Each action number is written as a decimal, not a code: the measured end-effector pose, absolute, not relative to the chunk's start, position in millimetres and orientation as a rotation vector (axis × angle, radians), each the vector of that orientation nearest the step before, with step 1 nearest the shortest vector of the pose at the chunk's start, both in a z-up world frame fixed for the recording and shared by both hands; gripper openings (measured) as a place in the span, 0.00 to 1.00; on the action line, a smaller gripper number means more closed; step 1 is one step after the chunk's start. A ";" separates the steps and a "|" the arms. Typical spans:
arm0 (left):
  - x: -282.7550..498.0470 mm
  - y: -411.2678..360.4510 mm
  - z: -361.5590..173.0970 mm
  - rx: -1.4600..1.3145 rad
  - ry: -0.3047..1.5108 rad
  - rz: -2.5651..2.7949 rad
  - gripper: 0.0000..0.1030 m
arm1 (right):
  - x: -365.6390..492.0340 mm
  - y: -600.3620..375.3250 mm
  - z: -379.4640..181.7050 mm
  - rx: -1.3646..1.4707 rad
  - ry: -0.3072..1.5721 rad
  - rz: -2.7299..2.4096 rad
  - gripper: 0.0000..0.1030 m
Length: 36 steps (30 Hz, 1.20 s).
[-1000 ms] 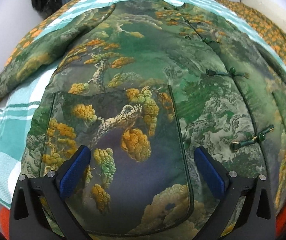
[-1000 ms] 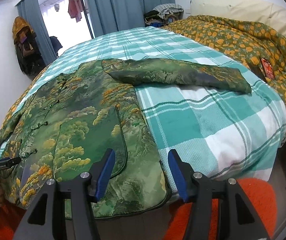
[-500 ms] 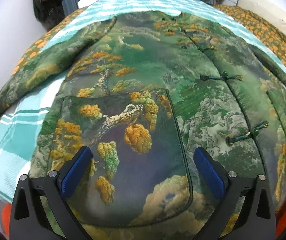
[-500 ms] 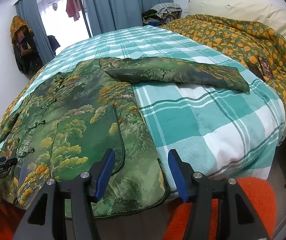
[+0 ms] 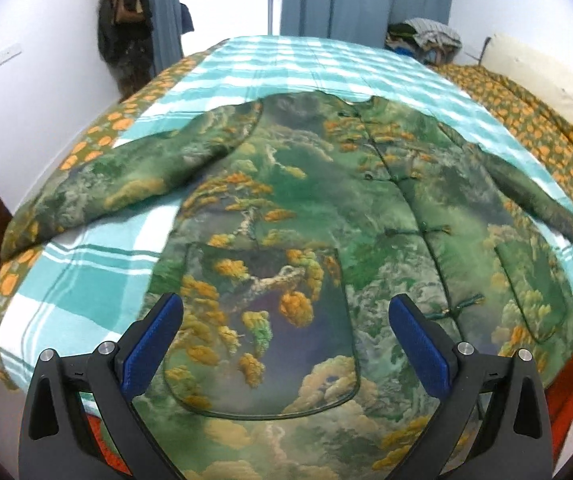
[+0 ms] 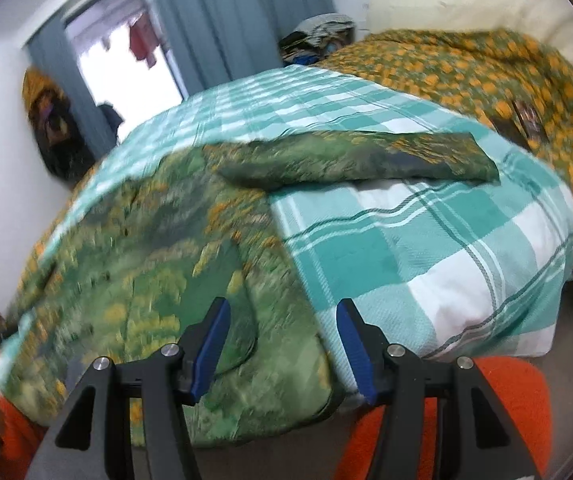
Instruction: Fold large clothes
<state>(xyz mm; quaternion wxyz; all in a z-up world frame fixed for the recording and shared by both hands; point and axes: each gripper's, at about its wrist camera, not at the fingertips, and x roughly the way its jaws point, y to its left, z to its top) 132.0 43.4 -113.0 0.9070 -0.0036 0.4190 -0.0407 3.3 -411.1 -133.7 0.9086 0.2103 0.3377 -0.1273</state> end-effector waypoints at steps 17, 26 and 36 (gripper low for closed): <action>136.6 61.4 -149.4 -0.034 0.962 0.021 0.99 | 96.9 -637.0 -213.9 1.016 0.622 -0.493 0.55; 140.9 63.8 -164.0 -0.021 1.002 0.042 0.99 | 108.0 -664.1 -231.0 1.189 0.504 -0.608 0.43; 139.0 60.5 -159.0 -0.029 0.981 0.026 0.99 | 122.6 -586.9 -120.2 0.739 0.407 -0.442 0.10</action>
